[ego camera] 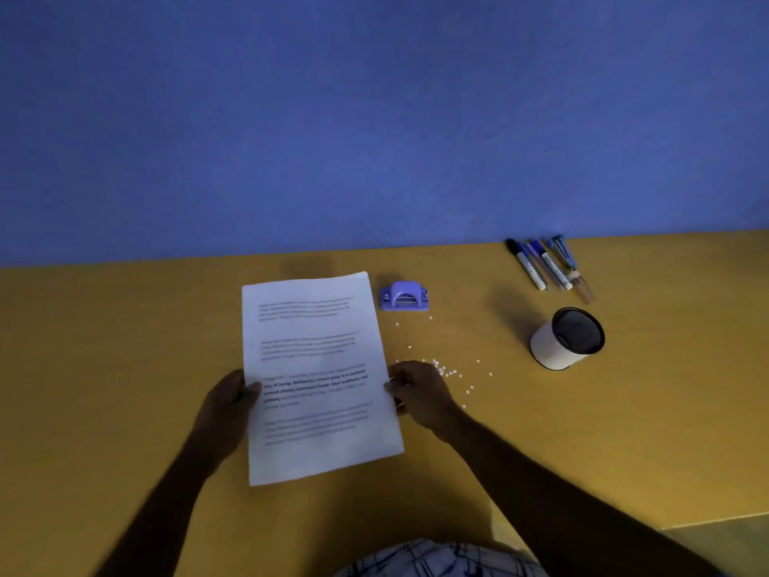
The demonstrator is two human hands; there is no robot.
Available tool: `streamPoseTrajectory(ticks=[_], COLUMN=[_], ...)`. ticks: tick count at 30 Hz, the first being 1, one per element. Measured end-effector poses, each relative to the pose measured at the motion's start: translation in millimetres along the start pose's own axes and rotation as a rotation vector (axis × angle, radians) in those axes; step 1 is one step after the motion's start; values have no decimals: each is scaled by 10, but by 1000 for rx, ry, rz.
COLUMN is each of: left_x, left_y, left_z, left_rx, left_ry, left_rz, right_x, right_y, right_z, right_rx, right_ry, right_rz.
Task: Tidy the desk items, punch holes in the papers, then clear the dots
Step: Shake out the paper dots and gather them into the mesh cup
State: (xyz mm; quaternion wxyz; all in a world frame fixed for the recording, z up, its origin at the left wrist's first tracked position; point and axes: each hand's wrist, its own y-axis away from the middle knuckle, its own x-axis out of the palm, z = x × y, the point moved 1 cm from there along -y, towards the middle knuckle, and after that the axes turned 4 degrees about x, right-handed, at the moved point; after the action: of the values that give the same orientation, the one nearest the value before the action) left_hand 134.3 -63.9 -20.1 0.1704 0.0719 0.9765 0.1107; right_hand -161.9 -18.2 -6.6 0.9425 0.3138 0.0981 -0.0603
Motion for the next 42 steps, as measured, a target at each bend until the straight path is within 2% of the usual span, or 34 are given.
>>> streamPoseTrajectory(ticks=[7, 12, 14, 17, 20, 23, 27, 32, 34, 36, 38, 42], left_x=[-226, -234, -225, -186, -154, -138, -99, -82, -10, 125, 310, 748], left_y=[99, 79, 103, 128, 113, 94, 120, 117, 94, 49, -25, -197], left_z=[381, 491, 498, 433, 409, 441, 498, 470, 359, 217, 73, -164], left_rx=[-136, -213, -190, -136, -89, -120, -212, -269, -226, -108, 28, 281], left_ry=[-166, -348, -438, -519, -576, -629, -675, -699, -665, -641, -632, -646], left_rz=[-40, -118, -159, -204, -166, -134, -172, -249, -312, -329, -278, -76], right_x=[511, 713, 755, 792, 817, 819, 785, 478, 247, 11, -223, -594], right_y=[-96, -126, -122, -113, -99, -125, -156, -166, -202, -265, -360, -572], right_z=[-130, -228, -241, -237, -227, -218, -200, -148, -142, -146, -147, -168], right_rx=[-92, -63, -81, -113, -144, -171, -188, -341, -370, -393, -372, -284], right_ry=[327, 392, 424, 505, 576, 637, 735, 770, 715, 692, 687, 778], right_rz=[-83, -84, -99, -108, -92, -66, -24, -119, -167, -198, -224, -227])
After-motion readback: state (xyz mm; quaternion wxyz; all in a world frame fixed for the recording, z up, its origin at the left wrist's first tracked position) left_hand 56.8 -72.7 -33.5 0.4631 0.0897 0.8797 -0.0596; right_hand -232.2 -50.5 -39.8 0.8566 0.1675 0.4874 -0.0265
